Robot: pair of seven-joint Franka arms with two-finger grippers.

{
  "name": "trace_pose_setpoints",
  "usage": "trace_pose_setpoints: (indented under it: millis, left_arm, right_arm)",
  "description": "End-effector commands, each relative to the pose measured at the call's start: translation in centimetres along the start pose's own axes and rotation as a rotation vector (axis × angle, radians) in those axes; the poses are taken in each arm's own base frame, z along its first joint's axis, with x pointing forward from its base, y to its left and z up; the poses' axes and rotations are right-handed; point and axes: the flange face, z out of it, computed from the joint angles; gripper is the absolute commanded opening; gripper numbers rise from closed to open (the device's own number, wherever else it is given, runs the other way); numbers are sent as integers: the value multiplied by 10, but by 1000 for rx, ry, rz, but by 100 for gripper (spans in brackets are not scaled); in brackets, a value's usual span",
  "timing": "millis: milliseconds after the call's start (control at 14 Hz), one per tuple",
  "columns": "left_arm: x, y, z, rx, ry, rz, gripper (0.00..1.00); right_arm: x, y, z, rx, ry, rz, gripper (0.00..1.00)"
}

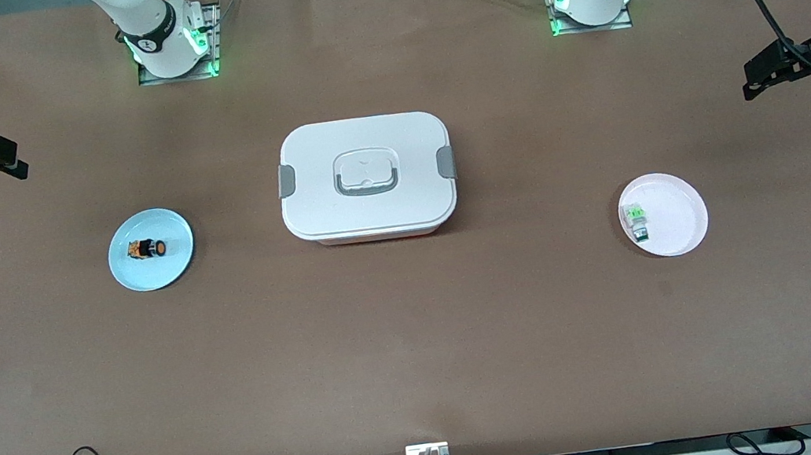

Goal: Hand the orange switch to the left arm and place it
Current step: 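Move the right gripper over the switch on the blue plate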

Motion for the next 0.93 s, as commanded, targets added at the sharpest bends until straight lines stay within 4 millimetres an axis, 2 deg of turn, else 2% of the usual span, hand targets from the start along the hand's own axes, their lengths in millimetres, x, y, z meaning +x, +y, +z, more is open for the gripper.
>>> trace_pose_setpoints:
  millis: [0, 143, 214, 500, 643, 857]
  left_arm:
    - [-5, 0, -3, -18, 2, -13, 100]
    - [-4, -1, -2, -16, 1, -15, 100]
    - [-5, -2, -3, -16, 2, -17, 100]
    - [-5, -2, -2, -17, -1, -17, 100]
    - [-5, -2, -2, -16, 1, -17, 100]
    - [-5, -2, -2, -18, -1, -17, 100]
  right_arm:
    - [1, 1, -5, -13, -5, 12, 100]
    - [1, 3, -5, -25, -9, 8, 100]
    - [4, 4, 2, -39, -24, 7, 100]
    - [35, 8, 86, -114, -147, -4, 100]
    - [44, 10, 139, -110, -182, -6, 100]
    - [37, 14, 225, -100, -174, -18, 100]
